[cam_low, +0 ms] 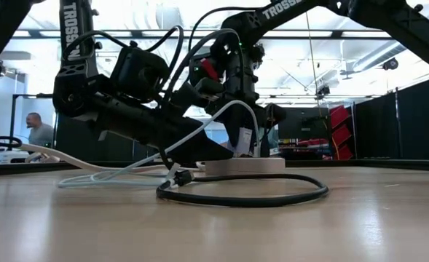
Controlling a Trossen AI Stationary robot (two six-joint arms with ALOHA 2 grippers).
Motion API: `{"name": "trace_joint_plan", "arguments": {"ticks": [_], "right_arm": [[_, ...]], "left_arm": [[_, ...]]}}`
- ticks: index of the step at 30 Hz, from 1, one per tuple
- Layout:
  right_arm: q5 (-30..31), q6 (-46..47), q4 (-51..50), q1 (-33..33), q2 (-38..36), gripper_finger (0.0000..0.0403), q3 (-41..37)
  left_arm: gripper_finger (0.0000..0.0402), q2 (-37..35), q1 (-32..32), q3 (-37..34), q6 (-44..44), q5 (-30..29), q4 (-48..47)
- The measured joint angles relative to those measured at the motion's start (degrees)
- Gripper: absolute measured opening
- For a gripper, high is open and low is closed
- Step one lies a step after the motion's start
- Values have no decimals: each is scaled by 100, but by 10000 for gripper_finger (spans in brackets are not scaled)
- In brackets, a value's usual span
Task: Insert USB
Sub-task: Insert the white charger adapter into the top white outlet extension
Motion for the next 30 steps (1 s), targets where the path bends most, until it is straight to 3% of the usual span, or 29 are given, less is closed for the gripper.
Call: {"name": "trace_joint_plan", "arguments": {"ticks": [22, 30], "right_arm": [[551, 188, 310, 96, 61, 114, 34], [1602, 21, 201, 164, 68, 114, 213]], "left_arm": [[0, 2, 163, -58, -389, -1, 7], [0, 32, 227, 330, -1023, 151, -932]]}}
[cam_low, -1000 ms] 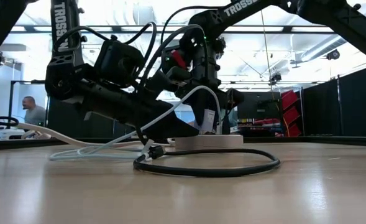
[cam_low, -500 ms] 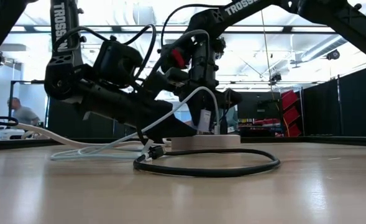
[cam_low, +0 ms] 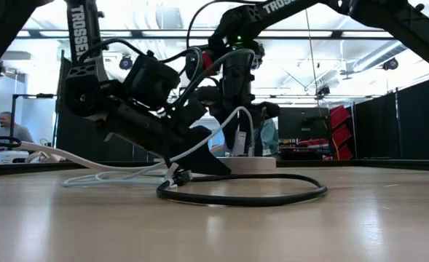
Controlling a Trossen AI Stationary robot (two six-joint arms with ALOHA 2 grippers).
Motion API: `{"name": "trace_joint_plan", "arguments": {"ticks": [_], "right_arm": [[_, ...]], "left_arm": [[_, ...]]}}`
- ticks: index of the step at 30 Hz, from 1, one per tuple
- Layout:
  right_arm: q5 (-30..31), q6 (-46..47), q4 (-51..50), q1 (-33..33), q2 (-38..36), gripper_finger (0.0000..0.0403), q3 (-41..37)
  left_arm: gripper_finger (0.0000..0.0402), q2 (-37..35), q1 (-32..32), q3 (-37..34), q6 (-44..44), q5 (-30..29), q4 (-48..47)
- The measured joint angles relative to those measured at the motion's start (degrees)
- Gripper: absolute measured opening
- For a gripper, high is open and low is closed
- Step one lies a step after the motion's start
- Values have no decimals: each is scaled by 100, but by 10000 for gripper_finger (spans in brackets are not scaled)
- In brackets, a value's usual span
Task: Insert USB
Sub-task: Insert the white charger adapter into the top white outlet extension
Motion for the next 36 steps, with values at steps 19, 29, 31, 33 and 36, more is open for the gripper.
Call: {"name": "trace_joint_plan", "arguments": {"ticks": [19, 29, 31, 33, 36], "right_arm": [[117, -526, -816, -154, 238, 114, -112], [117, -1140, -951, -141, 302, 114, 38], [183, -1226, -1052, -131, 284, 114, 116], [290, -1332, -1107, -122, 223, 114, 140], [348, -1396, -1061, -107, 112, 114, 156]], "left_arm": [[0, -48, 35, -478, 131, -178, 1235], [0, -50, 33, -251, 544, -577, 1355], [0, -52, 33, -187, 736, -628, 1437], [0, -54, 37, -126, 901, -630, 1471], [0, -54, 80, -24, 1083, -616, 1447]]}}
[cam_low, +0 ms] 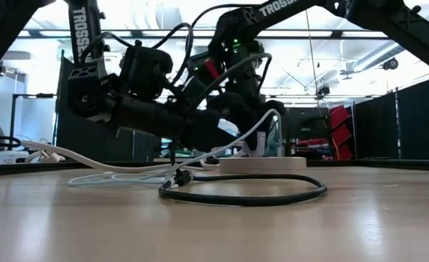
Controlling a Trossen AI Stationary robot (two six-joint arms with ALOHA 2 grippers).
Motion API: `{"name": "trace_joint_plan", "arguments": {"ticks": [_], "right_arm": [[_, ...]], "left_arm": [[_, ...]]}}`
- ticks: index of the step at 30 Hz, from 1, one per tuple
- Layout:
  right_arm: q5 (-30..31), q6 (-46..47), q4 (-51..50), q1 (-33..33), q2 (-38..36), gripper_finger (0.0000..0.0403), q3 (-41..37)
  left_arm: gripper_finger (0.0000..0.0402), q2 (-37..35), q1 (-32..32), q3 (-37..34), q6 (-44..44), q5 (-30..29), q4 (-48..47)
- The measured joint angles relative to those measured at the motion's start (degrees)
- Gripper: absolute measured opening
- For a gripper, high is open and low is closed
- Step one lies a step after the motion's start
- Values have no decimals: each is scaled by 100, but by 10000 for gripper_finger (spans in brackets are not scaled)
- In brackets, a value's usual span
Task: Insert USB
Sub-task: Insert the white charger adapter into the top white outlet extension
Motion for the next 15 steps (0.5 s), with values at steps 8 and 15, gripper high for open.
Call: {"name": "trace_joint_plan", "arguments": {"ticks": [8, 15], "right_arm": [[92, -287, 66, 98, -49, 114, 193], [-102, -374, -191, 127, -62, 114, 79]], "left_arm": [[0, 416, 249, 320, 45, 87, 63], [0, 489, 254, 176, -19, 116, 6]]}}
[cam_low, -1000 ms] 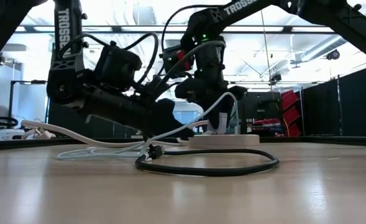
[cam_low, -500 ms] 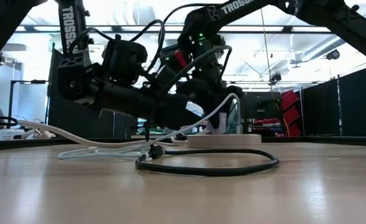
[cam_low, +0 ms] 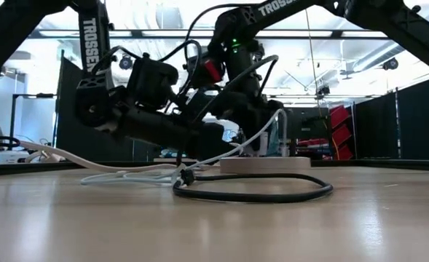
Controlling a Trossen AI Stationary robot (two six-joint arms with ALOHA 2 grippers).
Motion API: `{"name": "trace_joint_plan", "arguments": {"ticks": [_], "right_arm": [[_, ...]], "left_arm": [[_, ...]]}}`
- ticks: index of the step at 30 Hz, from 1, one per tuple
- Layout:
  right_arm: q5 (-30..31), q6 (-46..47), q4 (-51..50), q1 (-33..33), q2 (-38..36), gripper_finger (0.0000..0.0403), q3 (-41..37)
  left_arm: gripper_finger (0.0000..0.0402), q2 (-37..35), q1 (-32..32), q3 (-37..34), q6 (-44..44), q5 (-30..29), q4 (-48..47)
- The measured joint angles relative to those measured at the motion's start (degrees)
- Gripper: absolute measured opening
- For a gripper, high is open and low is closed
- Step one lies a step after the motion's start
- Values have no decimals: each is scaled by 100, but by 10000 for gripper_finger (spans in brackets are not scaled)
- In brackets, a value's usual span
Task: Insert USB
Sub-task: Insert the white charger adapter into the top white outlet extension
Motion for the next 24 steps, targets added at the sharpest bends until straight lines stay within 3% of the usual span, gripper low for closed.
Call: {"name": "trace_joint_plan", "arguments": {"ticks": [6, 15, 24], "right_arm": [[-757, -337, -200, 52, -42, 114, -21], [-762, -361, -113, 62, -42, 114, -127], [-1253, -513, 101, 90, -66, 114, -390]], "left_arm": [[0, -201, 23, -188, 339, -63, -230], [0, -211, -66, -179, 376, 0, -246], [0, -399, -210, -35, 867, 25, -136]]}}
